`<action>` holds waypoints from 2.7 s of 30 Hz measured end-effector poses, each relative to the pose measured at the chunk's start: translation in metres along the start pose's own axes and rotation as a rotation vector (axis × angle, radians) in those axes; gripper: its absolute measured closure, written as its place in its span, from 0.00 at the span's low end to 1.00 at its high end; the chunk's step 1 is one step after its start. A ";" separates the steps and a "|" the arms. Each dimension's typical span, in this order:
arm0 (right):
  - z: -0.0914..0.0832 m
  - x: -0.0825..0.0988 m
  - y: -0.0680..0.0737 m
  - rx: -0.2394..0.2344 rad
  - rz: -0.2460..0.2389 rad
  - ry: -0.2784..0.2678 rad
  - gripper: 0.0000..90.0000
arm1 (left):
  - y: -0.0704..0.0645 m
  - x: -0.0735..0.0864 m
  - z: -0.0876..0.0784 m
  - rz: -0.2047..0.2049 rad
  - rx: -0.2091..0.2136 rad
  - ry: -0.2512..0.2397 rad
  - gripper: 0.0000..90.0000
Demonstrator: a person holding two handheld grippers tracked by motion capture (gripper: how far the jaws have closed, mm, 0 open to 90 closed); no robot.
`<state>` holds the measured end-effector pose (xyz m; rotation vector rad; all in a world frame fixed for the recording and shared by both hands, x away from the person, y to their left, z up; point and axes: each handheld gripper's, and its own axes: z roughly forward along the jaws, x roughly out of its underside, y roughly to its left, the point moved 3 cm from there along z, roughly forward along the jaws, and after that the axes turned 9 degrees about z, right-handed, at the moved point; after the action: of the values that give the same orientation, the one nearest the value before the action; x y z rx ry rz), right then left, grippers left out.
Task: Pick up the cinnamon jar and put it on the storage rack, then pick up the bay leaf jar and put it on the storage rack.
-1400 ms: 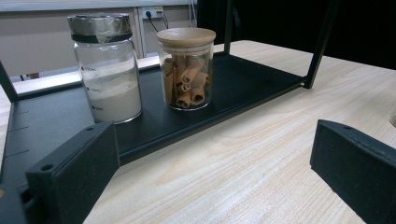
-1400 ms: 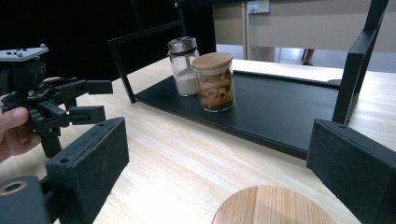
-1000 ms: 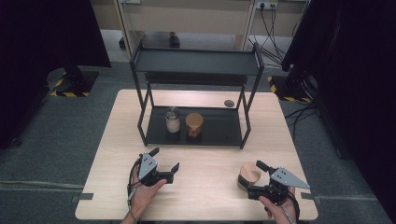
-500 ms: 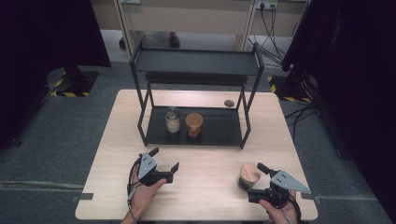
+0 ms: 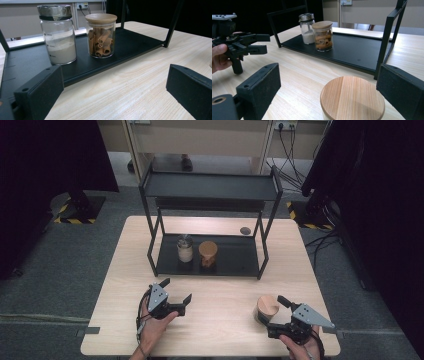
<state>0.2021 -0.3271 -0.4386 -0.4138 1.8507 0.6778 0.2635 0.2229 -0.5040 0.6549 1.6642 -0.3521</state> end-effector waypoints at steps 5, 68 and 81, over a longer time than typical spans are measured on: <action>-0.001 0.000 -0.001 0.004 0.005 -0.001 0.06 | 0.001 0.000 0.000 -0.004 -0.001 0.001 0.01; 0.008 0.003 0.000 0.108 -0.023 0.115 0.06 | 0.000 -0.001 -0.003 0.006 -0.002 -0.007 0.01; 0.019 0.005 -0.004 0.120 -0.024 0.150 0.07 | 0.000 -0.001 -0.003 0.008 -0.001 -0.006 0.01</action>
<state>0.2162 -0.3180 -0.4493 -0.4169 2.0130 0.5275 0.2614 0.2242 -0.5024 0.6591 1.6558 -0.3472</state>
